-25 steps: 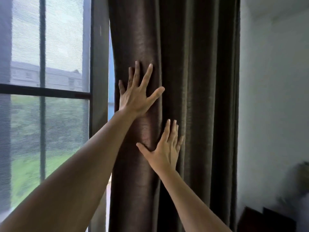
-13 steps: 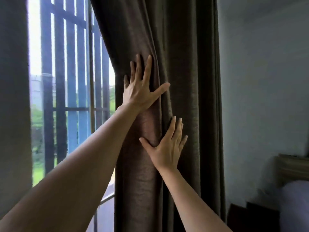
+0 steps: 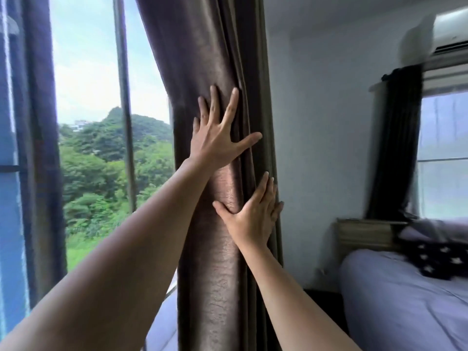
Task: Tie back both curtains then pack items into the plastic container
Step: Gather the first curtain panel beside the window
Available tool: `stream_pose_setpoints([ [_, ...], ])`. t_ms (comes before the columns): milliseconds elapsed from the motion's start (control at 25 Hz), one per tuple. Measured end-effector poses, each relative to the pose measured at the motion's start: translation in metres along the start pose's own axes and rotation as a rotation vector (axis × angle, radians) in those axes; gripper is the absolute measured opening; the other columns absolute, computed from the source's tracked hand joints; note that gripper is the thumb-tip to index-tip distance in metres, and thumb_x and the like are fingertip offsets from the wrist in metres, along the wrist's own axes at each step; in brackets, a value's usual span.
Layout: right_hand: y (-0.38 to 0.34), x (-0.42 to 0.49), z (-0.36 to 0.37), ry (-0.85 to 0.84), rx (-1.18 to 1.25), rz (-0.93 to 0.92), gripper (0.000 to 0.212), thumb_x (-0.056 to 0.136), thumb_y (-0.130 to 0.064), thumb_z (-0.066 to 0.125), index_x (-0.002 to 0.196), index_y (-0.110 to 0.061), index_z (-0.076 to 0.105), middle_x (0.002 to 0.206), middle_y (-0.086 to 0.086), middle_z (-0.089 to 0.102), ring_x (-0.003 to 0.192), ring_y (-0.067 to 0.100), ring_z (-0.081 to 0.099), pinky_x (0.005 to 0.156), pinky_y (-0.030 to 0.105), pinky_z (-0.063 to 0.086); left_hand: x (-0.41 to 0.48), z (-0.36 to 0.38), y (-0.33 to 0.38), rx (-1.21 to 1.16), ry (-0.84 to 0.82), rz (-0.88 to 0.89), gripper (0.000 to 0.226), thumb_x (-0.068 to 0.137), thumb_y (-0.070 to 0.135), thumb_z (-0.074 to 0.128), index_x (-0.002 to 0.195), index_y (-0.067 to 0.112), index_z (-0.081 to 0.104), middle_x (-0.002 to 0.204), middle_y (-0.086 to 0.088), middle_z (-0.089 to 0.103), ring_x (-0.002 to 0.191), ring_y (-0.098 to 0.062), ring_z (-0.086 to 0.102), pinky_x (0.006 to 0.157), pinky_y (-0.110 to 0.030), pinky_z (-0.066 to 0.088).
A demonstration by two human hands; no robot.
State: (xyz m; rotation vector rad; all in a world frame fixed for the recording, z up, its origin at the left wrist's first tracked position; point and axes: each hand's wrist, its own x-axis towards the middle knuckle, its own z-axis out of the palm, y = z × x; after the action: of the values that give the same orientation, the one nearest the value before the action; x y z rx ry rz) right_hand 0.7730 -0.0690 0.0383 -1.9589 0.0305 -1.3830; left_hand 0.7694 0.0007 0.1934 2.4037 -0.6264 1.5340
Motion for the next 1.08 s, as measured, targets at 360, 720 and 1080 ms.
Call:
stream_pose_setpoints([
  [360,0.11,0.115,0.078,0.012,-0.045,-0.06,0.121,0.065,-0.067,0.067,0.15,-0.011,0.001,0.158,0.015,0.012,0.147,0.029,0.01,0.116,0.049,0.001,0.088,0.151,0.003,0.008,0.027,-0.019,0.102,0.075,0.078,0.042,0.146,0.034,-0.015,0.156,-0.01,-0.021,0.142,-0.041,-0.016,0.114,-0.057,0.008],
  [720,0.195,0.193,0.167,-0.039,0.005,-0.08,0.119,0.068,-0.074,0.058,0.15,-0.017,-0.009,0.159,0.011,0.003,0.148,0.027,0.002,0.112,0.042,-0.012,0.151,0.282,-0.014,0.043,0.007,-0.034,0.104,0.077,0.075,0.043,0.145,0.03,-0.02,0.155,-0.01,-0.025,0.142,-0.037,-0.02,0.113,-0.056,0.003],
  [1080,0.255,0.266,0.248,-0.078,0.059,-0.028,0.116,0.072,-0.07,0.058,0.149,-0.017,-0.011,0.16,0.01,0.001,0.148,0.023,-0.004,0.112,0.041,-0.015,0.207,0.38,-0.036,0.004,-0.044,0.003,0.107,0.077,0.07,0.049,0.145,0.026,-0.021,0.154,-0.009,-0.028,0.141,-0.036,-0.022,0.112,-0.059,0.004],
])
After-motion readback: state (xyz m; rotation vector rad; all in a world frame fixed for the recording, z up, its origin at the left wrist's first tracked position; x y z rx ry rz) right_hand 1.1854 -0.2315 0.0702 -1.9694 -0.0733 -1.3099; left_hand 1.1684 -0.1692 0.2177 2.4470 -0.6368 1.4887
